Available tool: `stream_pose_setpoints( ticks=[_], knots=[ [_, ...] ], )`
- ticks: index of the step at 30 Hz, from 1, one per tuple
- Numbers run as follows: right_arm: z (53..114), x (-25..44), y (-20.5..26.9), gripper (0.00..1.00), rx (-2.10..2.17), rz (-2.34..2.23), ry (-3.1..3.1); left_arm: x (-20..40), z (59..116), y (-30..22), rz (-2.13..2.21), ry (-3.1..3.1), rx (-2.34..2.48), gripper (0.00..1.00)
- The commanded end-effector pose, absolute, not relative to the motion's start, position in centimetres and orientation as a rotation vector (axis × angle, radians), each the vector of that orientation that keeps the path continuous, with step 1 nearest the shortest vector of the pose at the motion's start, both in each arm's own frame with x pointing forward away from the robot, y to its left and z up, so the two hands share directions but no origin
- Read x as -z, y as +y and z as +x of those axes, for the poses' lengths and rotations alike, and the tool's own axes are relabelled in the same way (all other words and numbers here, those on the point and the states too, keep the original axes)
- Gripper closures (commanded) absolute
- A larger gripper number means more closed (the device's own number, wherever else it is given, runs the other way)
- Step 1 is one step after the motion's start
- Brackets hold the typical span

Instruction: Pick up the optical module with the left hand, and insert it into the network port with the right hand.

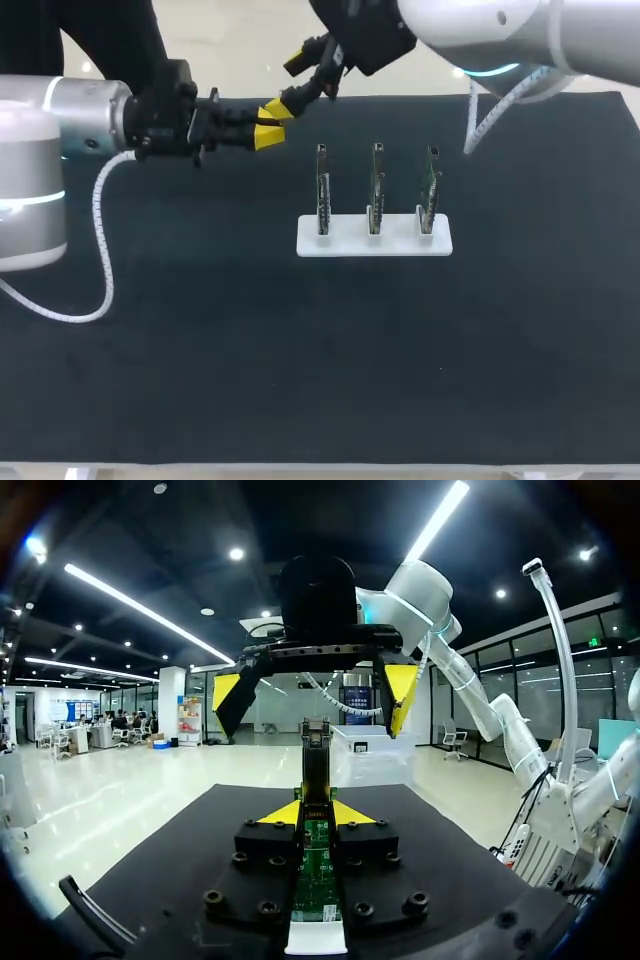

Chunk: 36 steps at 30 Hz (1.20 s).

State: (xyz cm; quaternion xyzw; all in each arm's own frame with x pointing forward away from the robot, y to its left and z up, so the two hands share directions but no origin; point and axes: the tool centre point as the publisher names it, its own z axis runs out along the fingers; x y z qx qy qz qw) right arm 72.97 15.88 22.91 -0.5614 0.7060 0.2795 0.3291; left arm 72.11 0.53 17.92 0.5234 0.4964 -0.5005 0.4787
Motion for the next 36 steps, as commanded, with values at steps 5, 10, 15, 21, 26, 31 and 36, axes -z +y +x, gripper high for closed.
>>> stream_pose_setpoints(
  ticks=[5,10,15,21,26,31,36],
  knots=[
    [72.92,-22.74,15.95,0.0,-0.734,-1.506,1.82,-17.86,72.24,0.51,1.279,1.21,1.223,1.0],
    [72.85,-22.71,16.11,0.0,-0.736,-1.537,1.792,-17.86,72.24,0.51,1.279,1.21,1.223,1.0],
    [73.03,-22.87,16.24,0.0,-0.739,-1.554,1.783,-17.86,72.24,0.51,1.279,1.21,1.223,1.0],
    [73.29,-22.86,16.38,0.37,-0.73,-1.561,1.783,-17.86,72.24,0.51,1.279,1.21,1.223,1.0],
    [73.24,-22.81,16.61,0.51,-0.723,-1.565,1.78,-17.86,72.24,0.51,1.279,1.21,1.223,1.0],
    [72.87,-22.71,16.8,0.52,-0.711,-1.566,1.785,-17.86,72.24,0.51,1.279,1.21,1.223,1.0],
    [72.75,-22.6,16.77,0.51,-0.71,-1.567,1.781,-17.86,72.24,0.51,1.279,1.21,1.223,1.0]
  ],
)
